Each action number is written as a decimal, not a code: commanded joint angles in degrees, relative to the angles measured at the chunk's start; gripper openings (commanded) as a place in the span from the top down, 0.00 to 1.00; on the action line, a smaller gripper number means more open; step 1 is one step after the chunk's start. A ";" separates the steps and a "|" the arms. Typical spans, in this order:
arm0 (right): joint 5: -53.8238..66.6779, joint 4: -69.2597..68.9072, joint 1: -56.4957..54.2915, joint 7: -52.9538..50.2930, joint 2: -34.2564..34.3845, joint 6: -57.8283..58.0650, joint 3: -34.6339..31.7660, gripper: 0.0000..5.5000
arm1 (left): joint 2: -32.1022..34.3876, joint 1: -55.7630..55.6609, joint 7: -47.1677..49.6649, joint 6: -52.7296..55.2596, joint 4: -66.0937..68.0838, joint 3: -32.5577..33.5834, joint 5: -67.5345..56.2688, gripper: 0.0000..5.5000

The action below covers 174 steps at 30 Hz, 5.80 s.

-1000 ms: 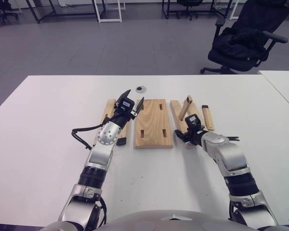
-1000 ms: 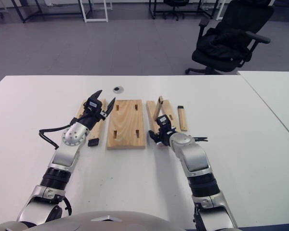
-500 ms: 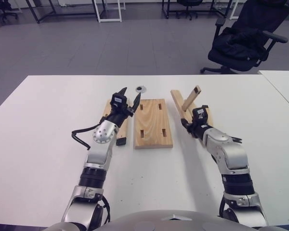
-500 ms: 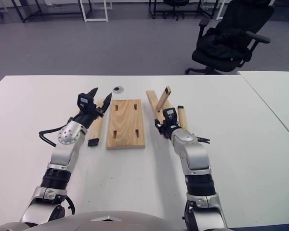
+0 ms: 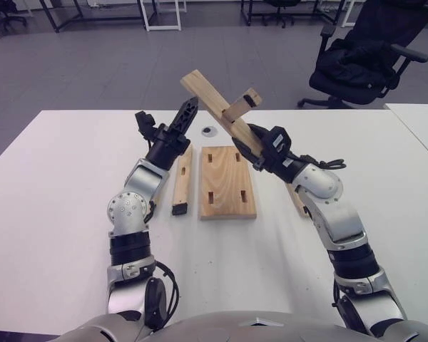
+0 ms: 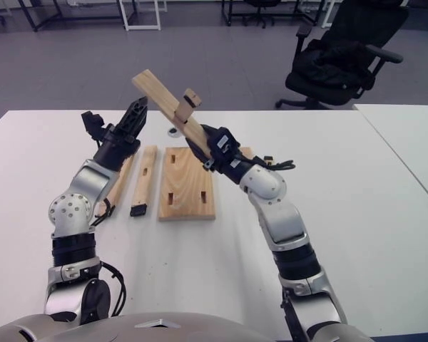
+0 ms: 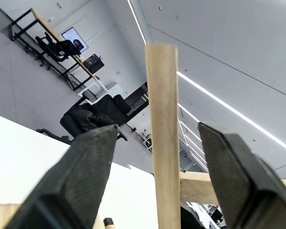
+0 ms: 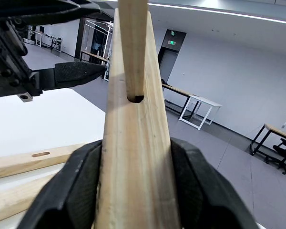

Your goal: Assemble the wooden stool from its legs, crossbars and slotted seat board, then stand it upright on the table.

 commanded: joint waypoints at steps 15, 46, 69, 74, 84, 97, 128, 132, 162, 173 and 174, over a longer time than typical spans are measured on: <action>0.91 -2.93 4.91 7.01 -3.45 -4.59 1.59 0.62 | -0.73 4.31 -1.57 0.90 -0.17 -2.58 2.26 0.75; -11.87 9.62 11.44 -3.59 -7.73 -11.51 -3.04 0.08 | -2.25 26.49 35.16 -0.17 -34.61 -4.70 18.37 0.81; -18.83 13.50 12.85 -2.45 -7.91 -14.03 5.95 0.08 | 3.57 23.88 34.56 5.66 -31.96 -23.95 45.19 0.81; -21.71 15.50 11.25 -7.27 -7.53 -12.42 3.95 0.08 | 6.66 20.32 31.18 3.54 -26.47 -27.44 52.20 0.81; -25.37 16.23 10.93 -7.66 -6.76 -10.42 5.52 0.08 | 4.20 21.74 28.28 -4.21 -24.16 -31.20 58.49 0.81; -25.09 15.74 10.87 -8.91 -5.39 -11.02 5.05 0.08 | 3.05 17.86 24.61 -7.80 -26.93 -29.43 62.06 0.66; -23.94 21.46 13.21 -10.15 -5.96 -13.10 2.70 0.08 | 9.04 27.30 8.45 -6.44 -14.18 -22.58 60.60 0.14; -23.70 22.46 13.19 -10.39 -5.70 -13.58 2.81 0.08 | 7.83 27.03 8.39 -5.13 -11.21 -22.92 60.67 0.14; -24.05 25.94 11.19 -12.48 -4.31 -14.67 5.67 0.08 | 11.70 21.68 4.56 0.97 -4.00 -20.04 61.62 0.14; -24.04 26.43 10.83 -12.68 -4.05 -14.80 5.98 0.08 | 12.25 18.61 2.02 -2.18 1.38 -20.80 61.56 0.45; -24.03 26.44 10.81 -12.70 -3.99 -14.82 6.02 0.08 | 12.29 18.80 1.82 -2.07 1.40 -20.66 61.34 0.48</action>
